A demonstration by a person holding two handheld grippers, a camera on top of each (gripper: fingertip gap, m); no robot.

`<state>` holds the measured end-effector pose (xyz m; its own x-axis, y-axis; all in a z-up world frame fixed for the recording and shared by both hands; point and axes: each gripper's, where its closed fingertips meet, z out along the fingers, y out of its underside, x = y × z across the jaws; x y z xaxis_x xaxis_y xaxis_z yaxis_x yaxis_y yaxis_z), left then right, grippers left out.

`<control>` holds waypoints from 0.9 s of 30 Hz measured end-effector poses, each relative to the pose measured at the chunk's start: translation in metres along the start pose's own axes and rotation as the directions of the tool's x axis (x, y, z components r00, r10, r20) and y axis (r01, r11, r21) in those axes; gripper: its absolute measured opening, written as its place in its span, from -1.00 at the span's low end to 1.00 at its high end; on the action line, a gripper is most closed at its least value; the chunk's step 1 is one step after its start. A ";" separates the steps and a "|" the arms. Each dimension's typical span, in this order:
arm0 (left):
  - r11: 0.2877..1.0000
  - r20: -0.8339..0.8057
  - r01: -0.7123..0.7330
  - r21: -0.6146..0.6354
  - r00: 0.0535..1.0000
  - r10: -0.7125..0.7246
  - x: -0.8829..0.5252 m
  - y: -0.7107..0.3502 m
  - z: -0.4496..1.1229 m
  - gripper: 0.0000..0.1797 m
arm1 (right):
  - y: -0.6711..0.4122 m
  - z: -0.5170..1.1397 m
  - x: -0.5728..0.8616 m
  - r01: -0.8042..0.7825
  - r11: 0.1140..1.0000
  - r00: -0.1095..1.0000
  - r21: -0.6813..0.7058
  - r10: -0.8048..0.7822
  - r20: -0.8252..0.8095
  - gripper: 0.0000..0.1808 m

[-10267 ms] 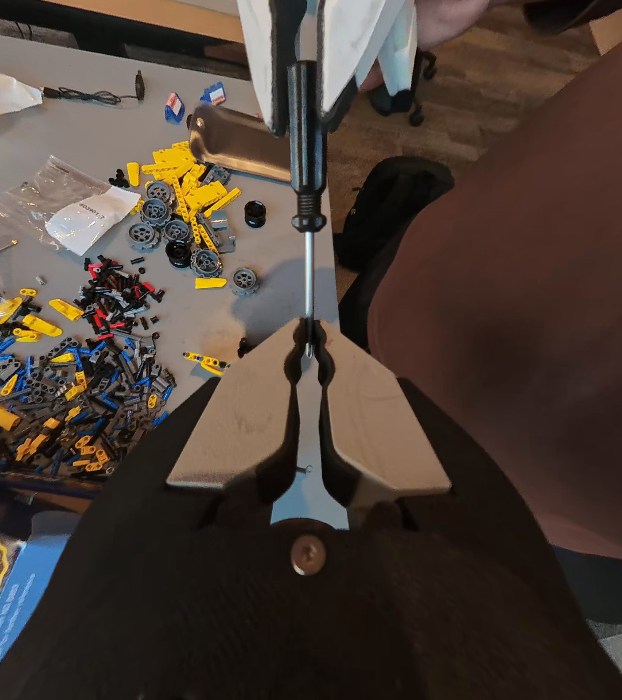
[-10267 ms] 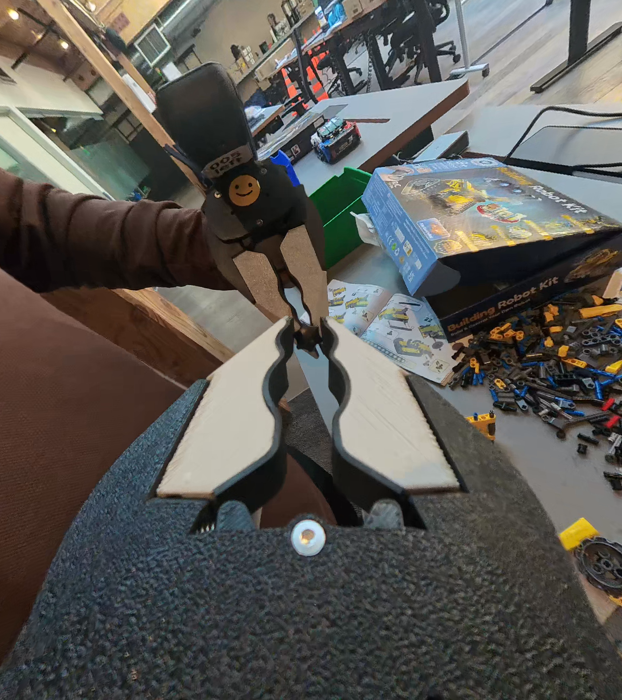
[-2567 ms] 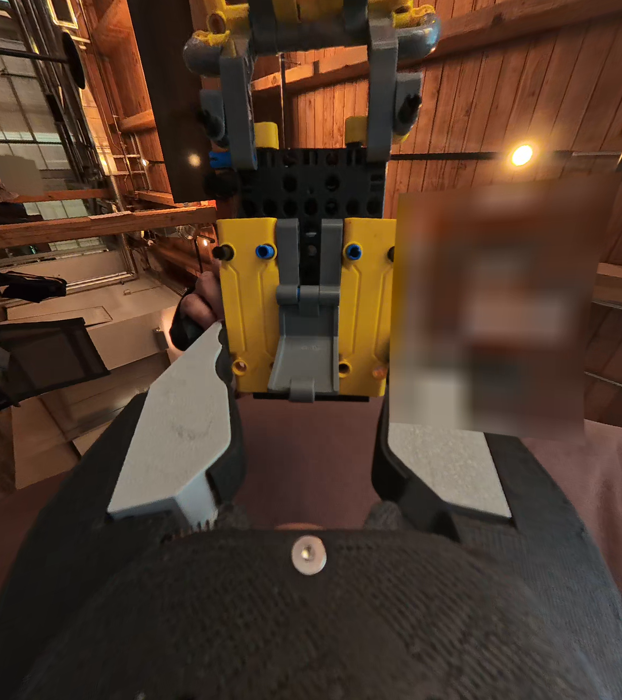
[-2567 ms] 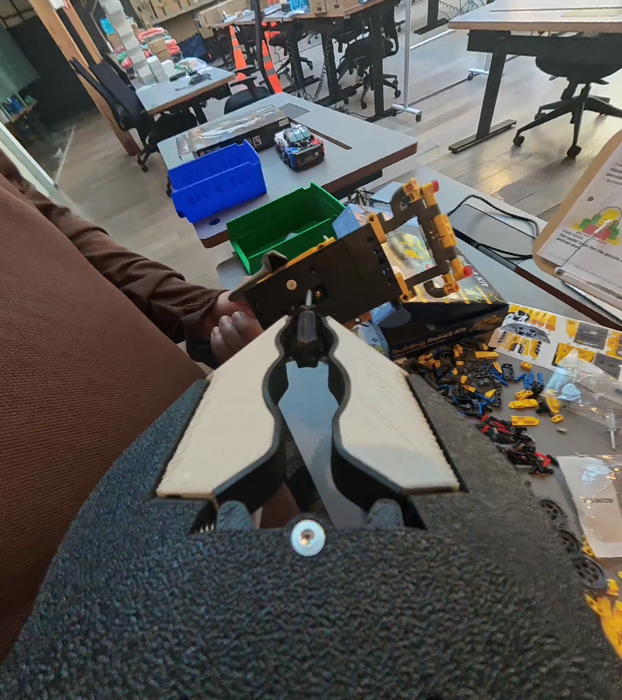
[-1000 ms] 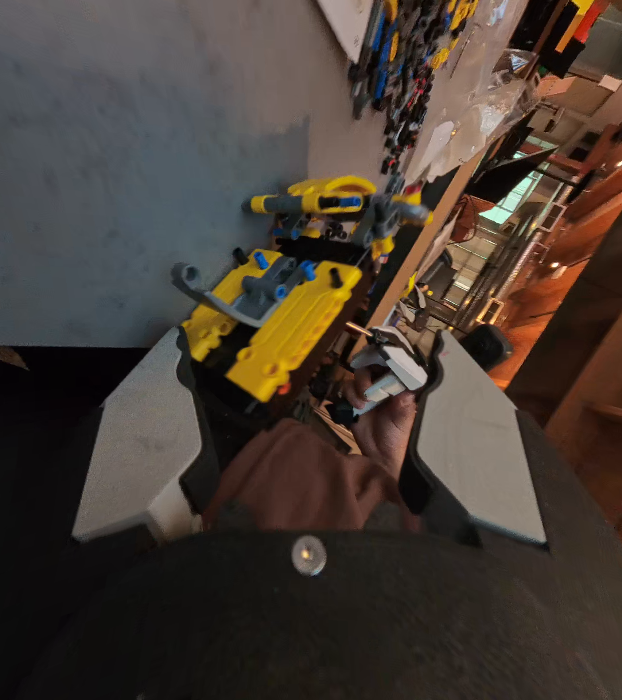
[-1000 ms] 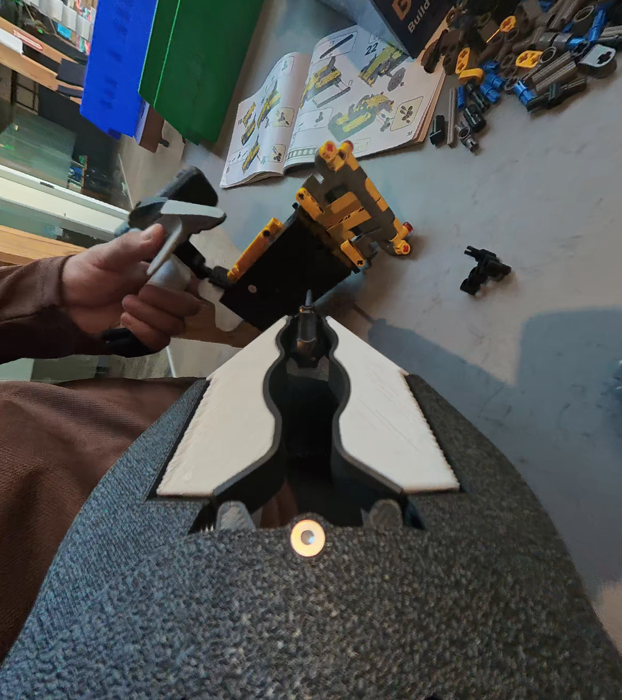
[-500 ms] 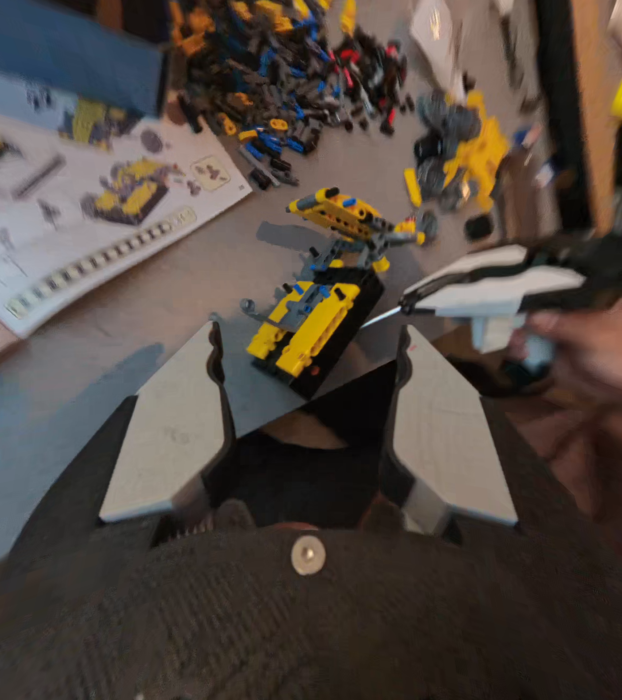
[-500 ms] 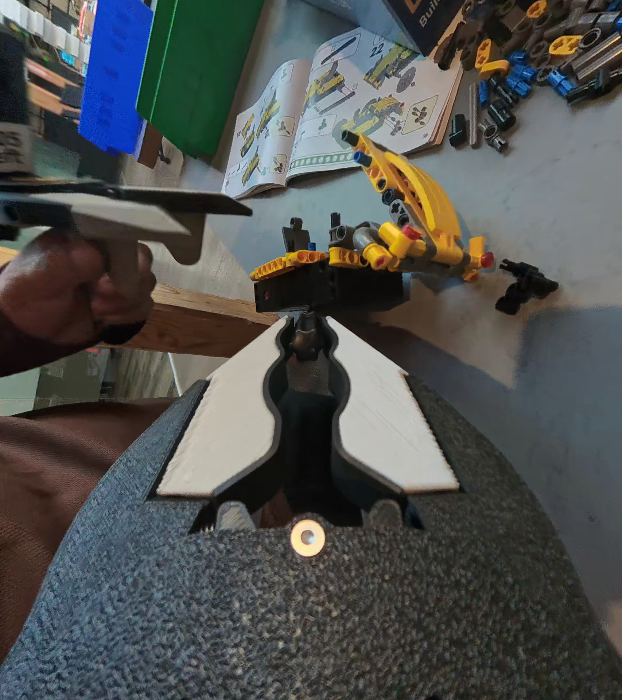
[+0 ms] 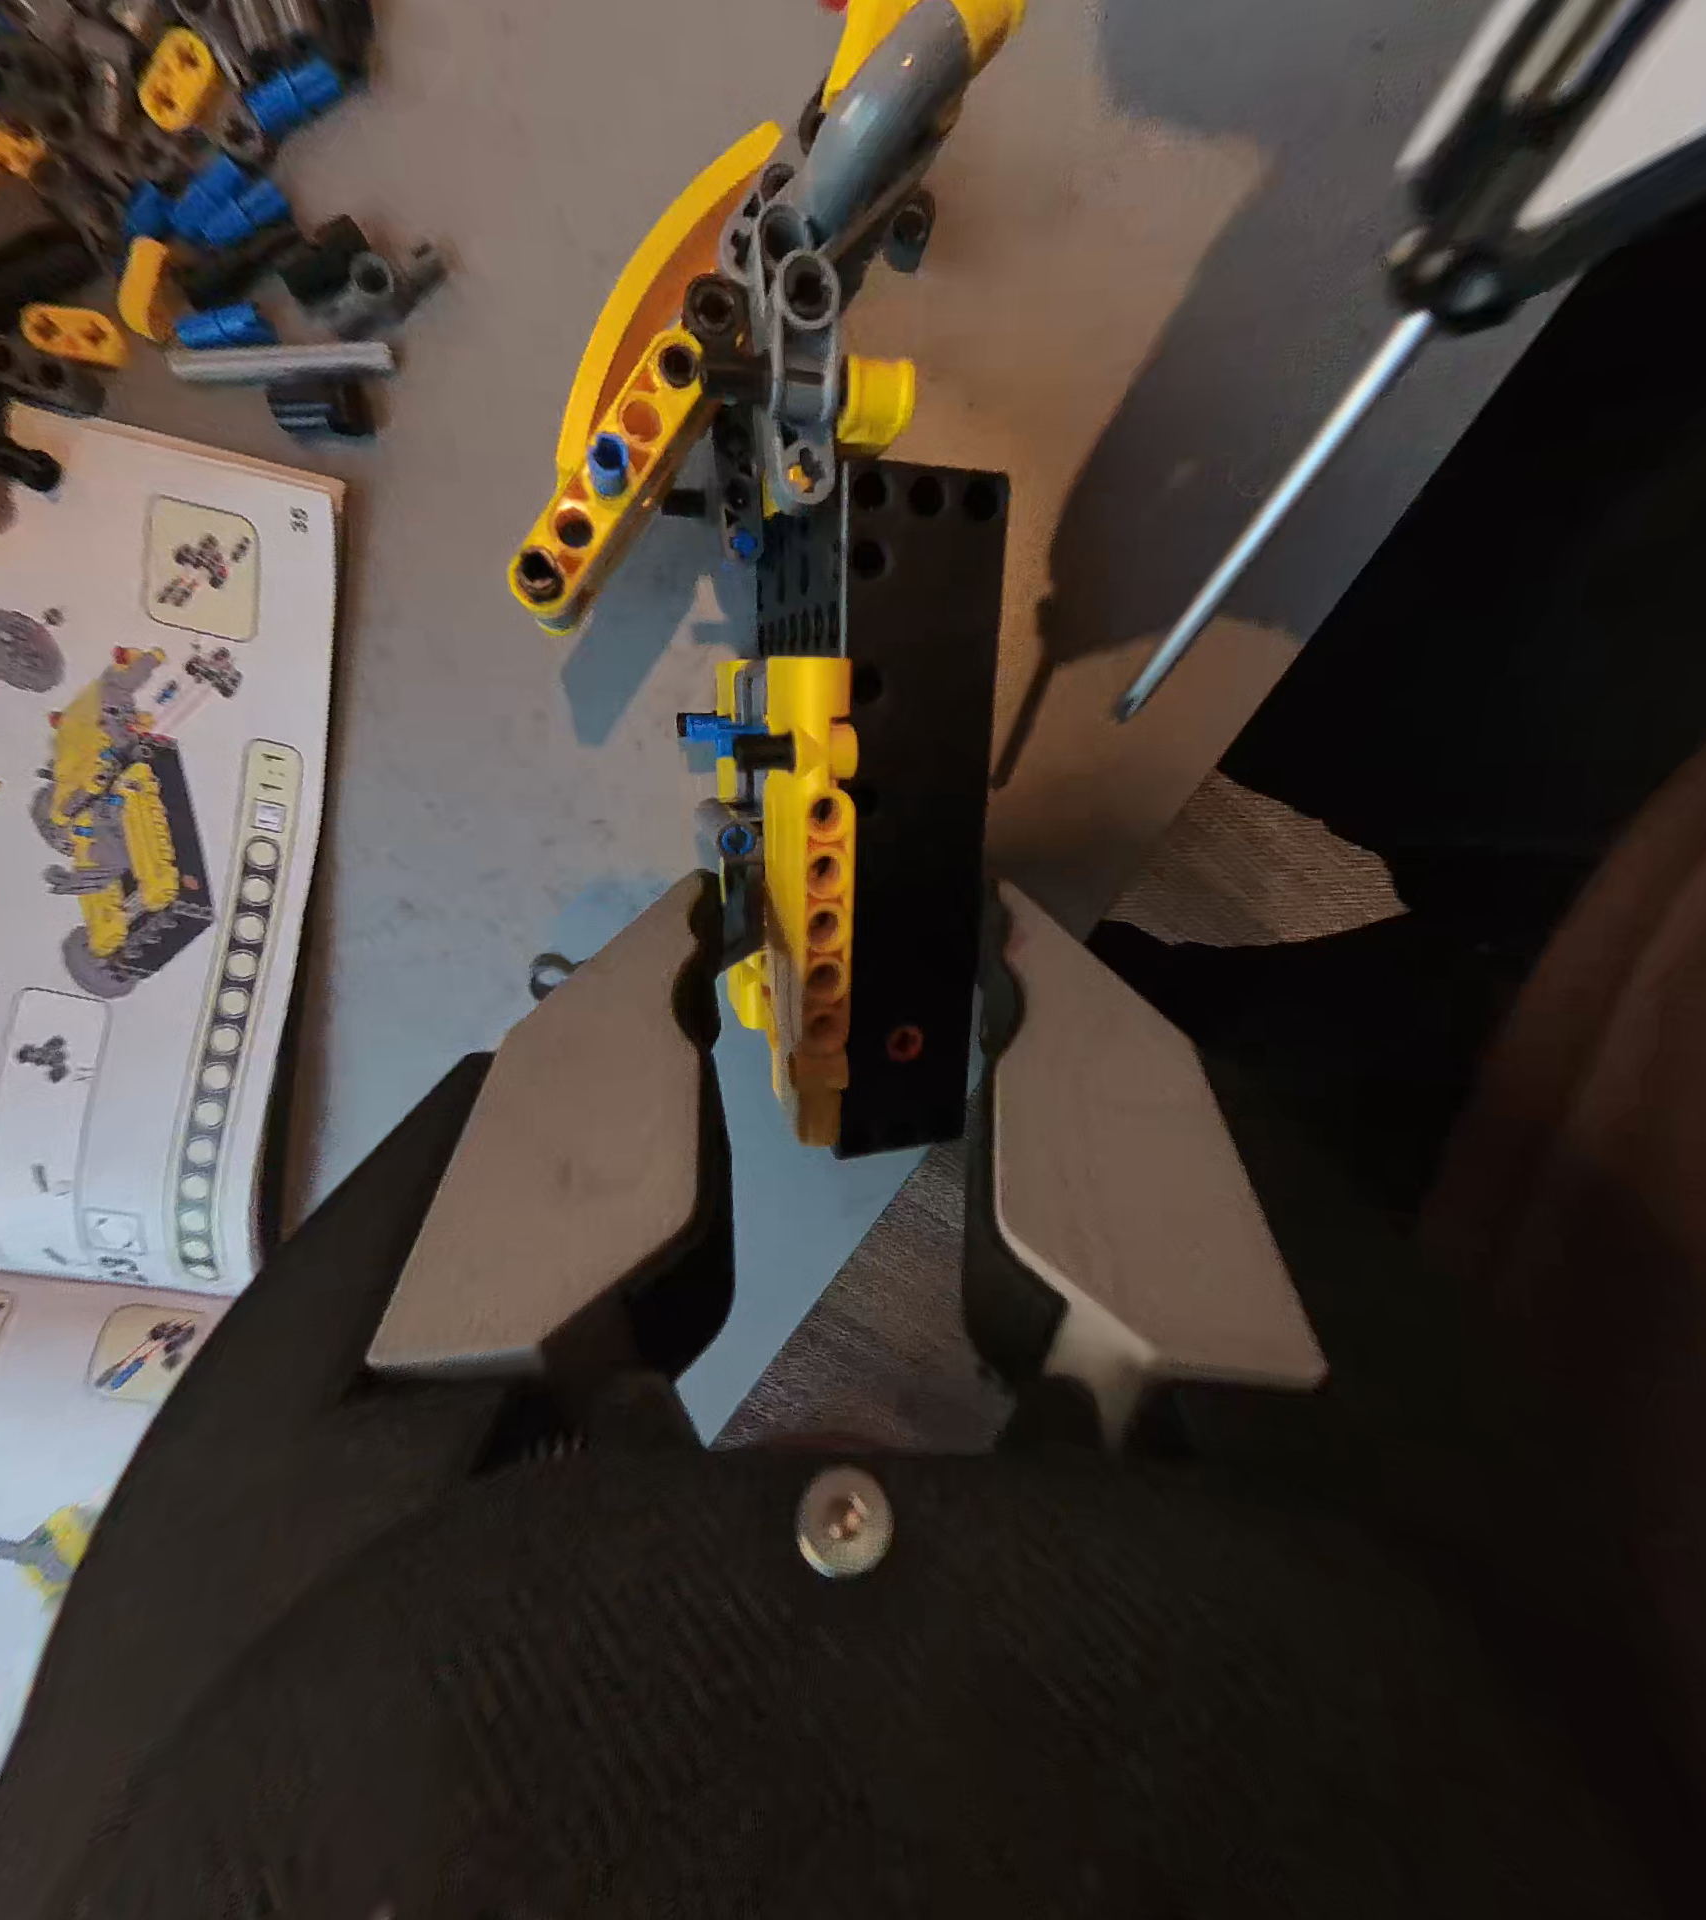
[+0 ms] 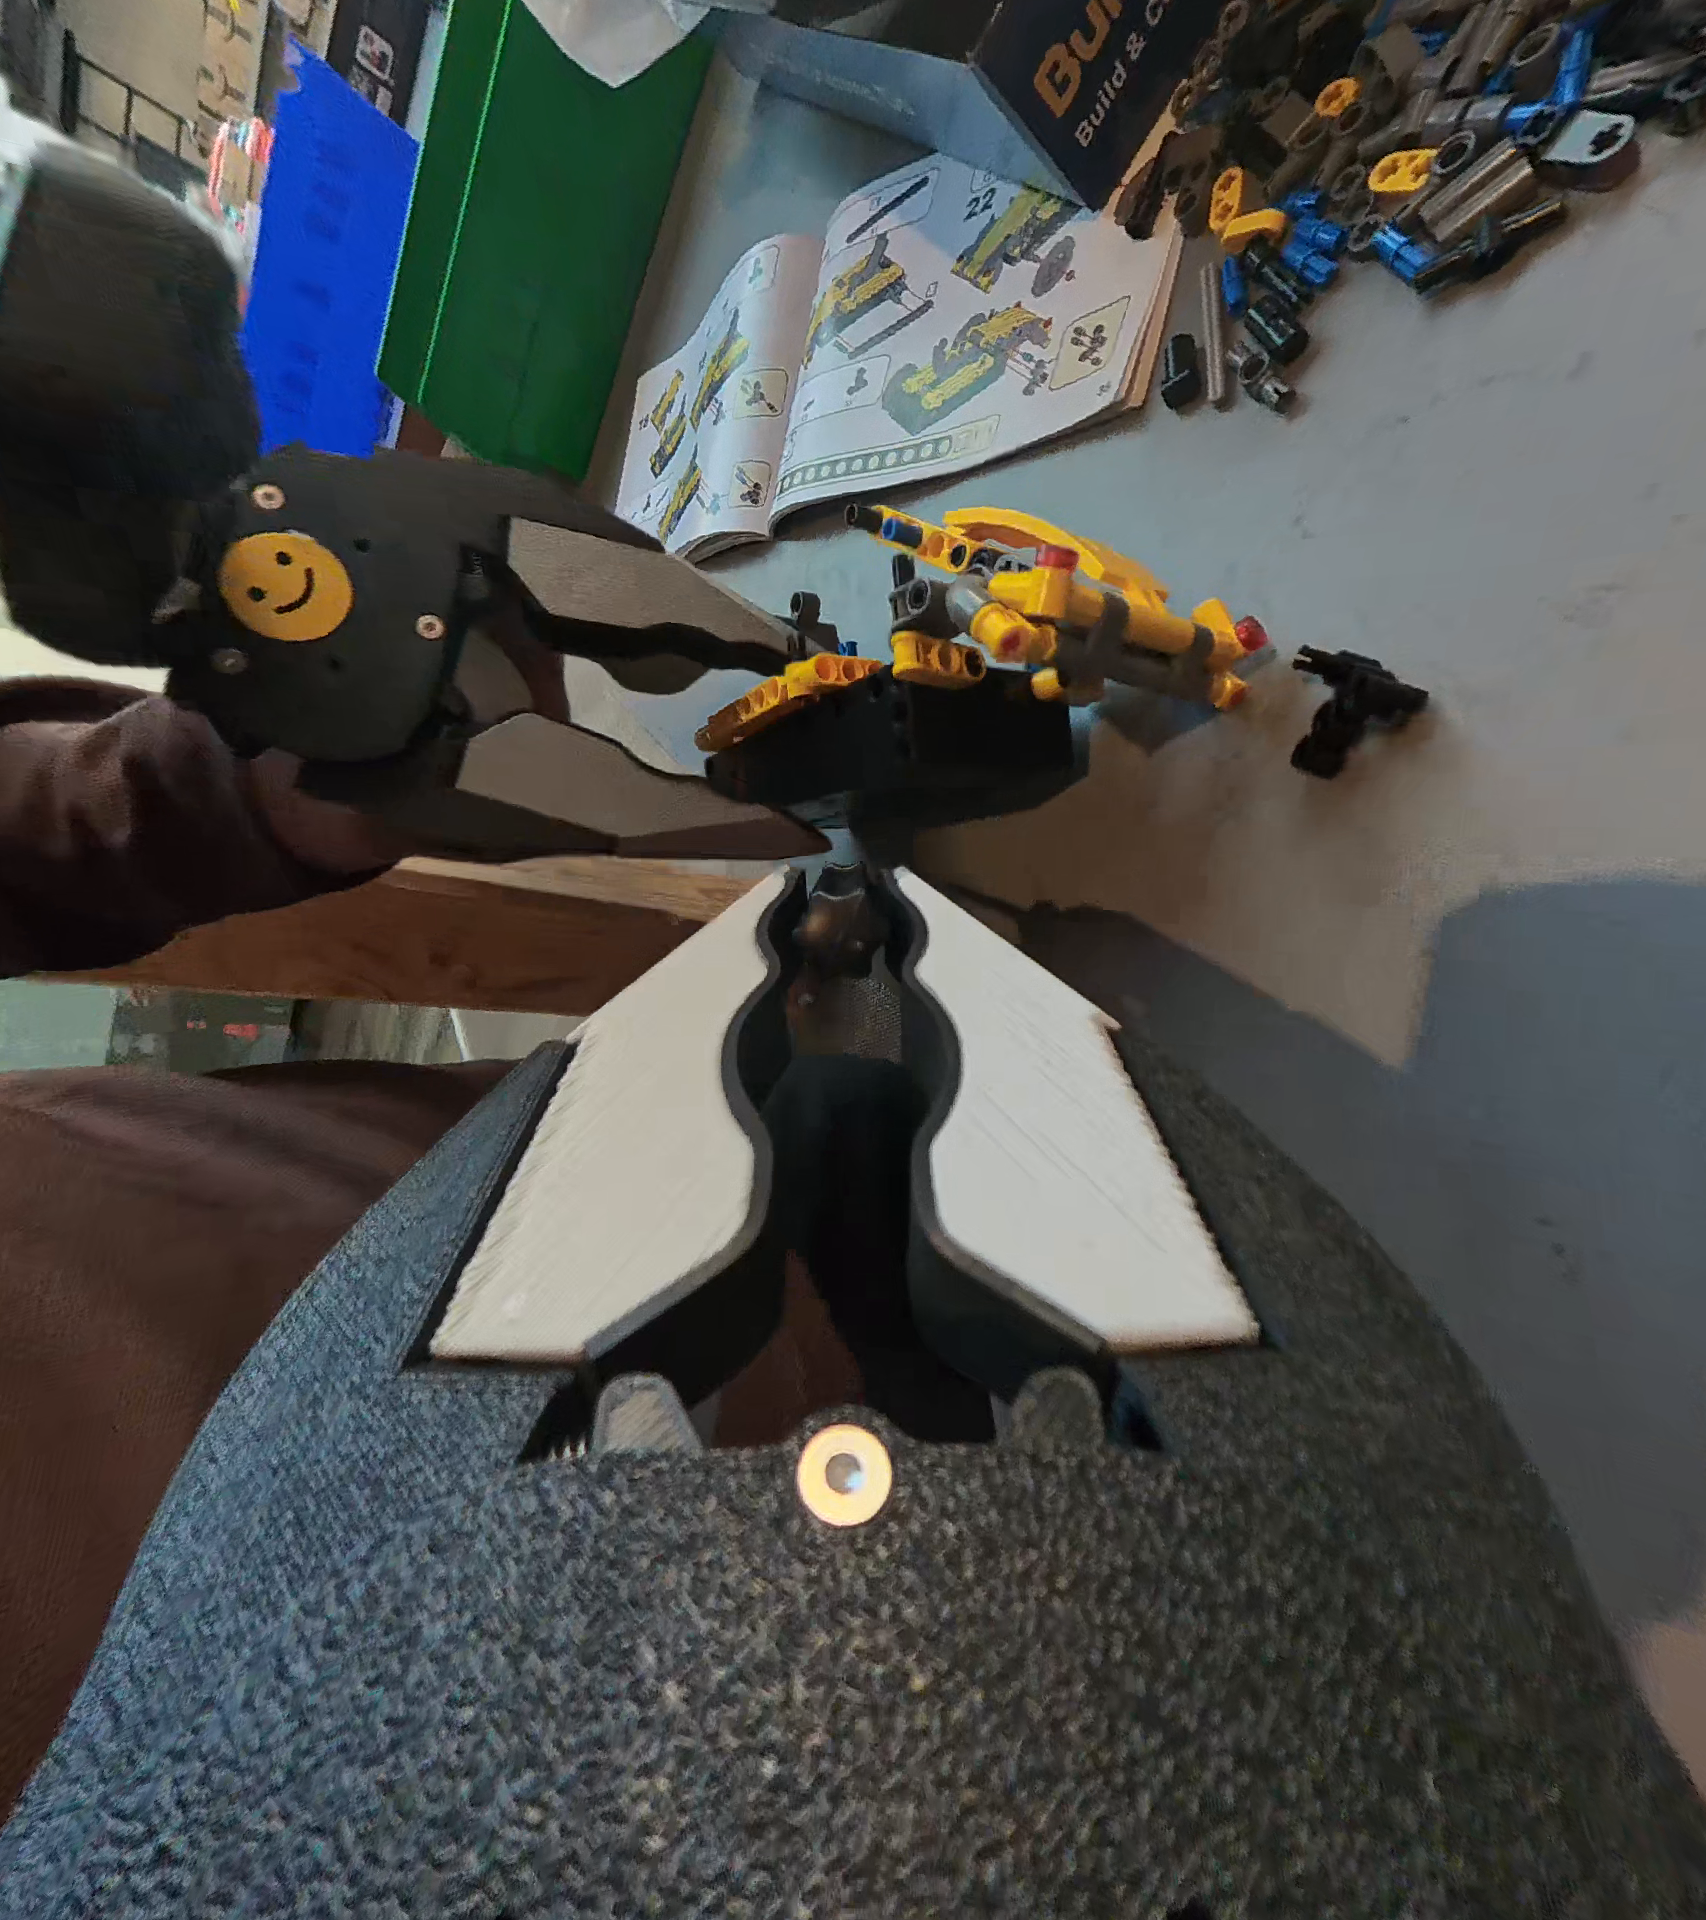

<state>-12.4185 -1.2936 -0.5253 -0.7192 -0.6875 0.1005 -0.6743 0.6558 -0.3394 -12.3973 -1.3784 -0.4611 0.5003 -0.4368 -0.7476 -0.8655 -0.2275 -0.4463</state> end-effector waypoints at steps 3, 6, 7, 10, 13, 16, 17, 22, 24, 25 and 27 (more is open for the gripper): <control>0.999 -0.044 0.037 -0.005 0.998 -0.037 -0.001 -0.003 0.002 -0.48 | 0.004 -0.015 0.004 -0.022 0.999 1.000 0.026 0.022 -0.015 -0.86; 0.996 -0.103 0.091 -0.008 0.990 -0.091 -0.003 -0.008 0.003 -0.48 | 0.005 -0.028 0.006 -0.040 0.998 0.999 0.054 0.042 -0.023 -0.86; 0.993 -0.121 0.114 -0.014 0.986 -0.114 -0.005 -0.009 0.003 -0.48 | 0.006 -0.031 0.006 -0.045 0.997 0.999 0.060 0.046 -0.024 -0.86; 0.987 -0.161 0.158 -0.035 0.974 -0.162 -0.007 -0.010 0.005 -0.45 | 0.008 -0.039 0.007 -0.053 0.996 0.998 0.075 0.055 -0.030 -0.86; 0.969 -0.259 0.245 -0.036 0.934 -0.246 -0.004 -0.013 0.008 -0.43 | 0.009 -0.043 0.008 -0.059 0.995 0.998 0.086 0.062 -0.032 -0.86; 0.905 -0.440 0.416 -0.091 0.798 -0.411 0.005 -0.018 0.006 -0.43 | 0.008 -0.046 0.005 -0.055 0.994 0.998 0.094 0.058 -0.029 -0.86; 0.878 -0.493 0.466 -0.112 0.741 -0.456 0.007 -0.019 0.005 -0.42 | 0.008 -0.047 0.004 -0.052 0.994 0.998 0.094 0.055 -0.027 -0.86; 0.758 -0.622 0.634 -0.149 0.536 -0.571 0.002 -0.024 0.003 -0.39 | 0.007 -0.047 0.003 -0.039 0.995 0.999 0.090 0.041 -0.027 -0.87; 0.721 -0.633 0.681 -0.126 0.504 -0.587 -0.004 -0.026 0.002 -0.36 | 0.005 -0.047 0.002 -0.041 0.995 0.999 0.096 0.043 -0.023 -0.86; 0.713 -0.636 0.692 -0.113 0.501 -0.587 -0.006 -0.026 0.000 -0.34 | 0.005 -0.047 0.002 -0.042 0.994 0.999 0.097 0.044 -0.021 -0.86; 0.718 -0.614 0.690 -0.096 0.526 -0.588 -0.009 -0.022 -0.001 -0.27 | 0.005 -0.046 0.001 -0.041 0.995 0.999 0.096 0.043 -0.019 -0.86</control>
<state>-12.3972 -1.3014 -0.5182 -0.0848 -0.5563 0.8267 -0.9961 0.0267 -0.0842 -12.4017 -1.4197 -0.4415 0.4622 -0.4622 -0.7568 -0.8788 -0.1248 -0.4605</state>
